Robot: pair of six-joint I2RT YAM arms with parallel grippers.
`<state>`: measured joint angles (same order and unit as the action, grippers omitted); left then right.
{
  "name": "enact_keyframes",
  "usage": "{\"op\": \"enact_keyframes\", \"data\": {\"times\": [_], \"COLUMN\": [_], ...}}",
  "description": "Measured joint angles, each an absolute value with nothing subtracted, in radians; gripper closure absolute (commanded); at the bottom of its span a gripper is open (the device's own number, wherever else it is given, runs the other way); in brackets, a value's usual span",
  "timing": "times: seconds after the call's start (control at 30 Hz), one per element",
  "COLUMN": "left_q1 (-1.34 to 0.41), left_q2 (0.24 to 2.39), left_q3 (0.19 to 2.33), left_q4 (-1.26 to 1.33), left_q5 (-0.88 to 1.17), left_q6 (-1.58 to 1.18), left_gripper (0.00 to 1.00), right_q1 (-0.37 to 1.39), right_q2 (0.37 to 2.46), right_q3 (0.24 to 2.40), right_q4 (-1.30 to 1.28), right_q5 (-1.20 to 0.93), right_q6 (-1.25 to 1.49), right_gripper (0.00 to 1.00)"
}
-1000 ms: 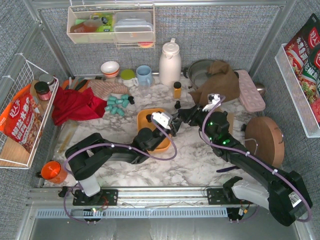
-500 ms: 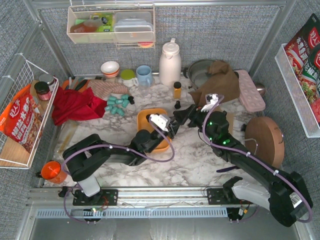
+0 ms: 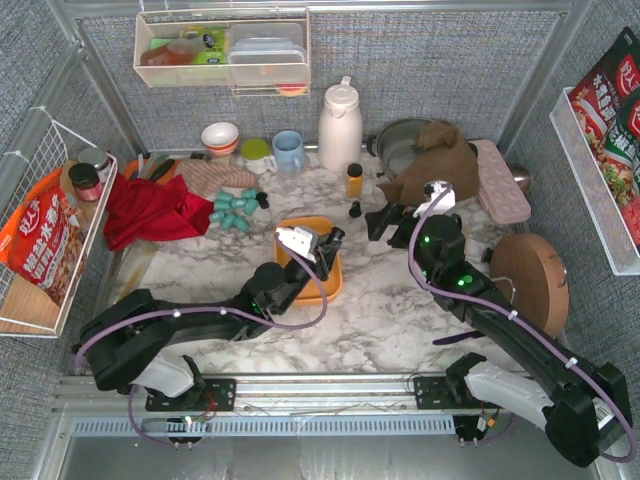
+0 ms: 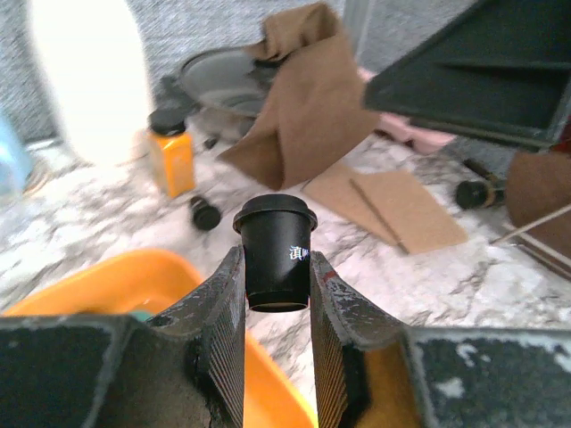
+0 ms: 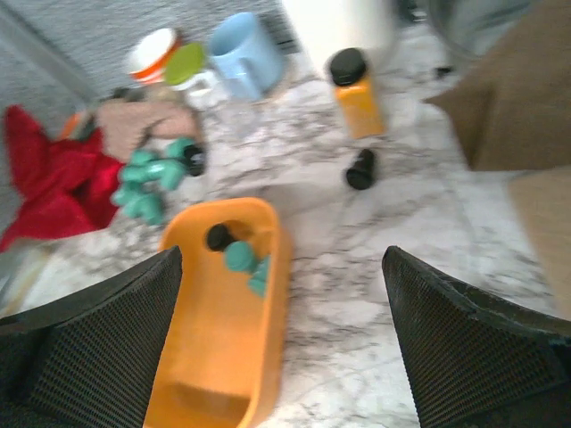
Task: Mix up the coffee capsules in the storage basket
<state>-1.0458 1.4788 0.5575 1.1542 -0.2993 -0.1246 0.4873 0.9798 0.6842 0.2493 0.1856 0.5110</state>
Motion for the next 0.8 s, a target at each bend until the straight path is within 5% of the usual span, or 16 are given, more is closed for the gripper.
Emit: {"op": "enact_keyframes", "data": {"times": [0.37, 0.8], "left_q1": [-1.034, -0.848], "left_q2": [1.365, 1.566], "left_q3": [0.566, 0.773], "left_q4": [0.661, 0.578], "left_q5": [-0.605, -0.524], "left_q6": [-0.304, -0.323], "left_gripper": [0.77, 0.75], "right_q1": [0.455, 0.445], "right_q2": [0.997, 1.021], "right_q3": [0.674, 0.642], "right_q4": [0.082, 0.11], "right_q5": [0.387, 0.356], "right_q6": [0.417, 0.407], "right_gripper": [0.01, 0.01]}}
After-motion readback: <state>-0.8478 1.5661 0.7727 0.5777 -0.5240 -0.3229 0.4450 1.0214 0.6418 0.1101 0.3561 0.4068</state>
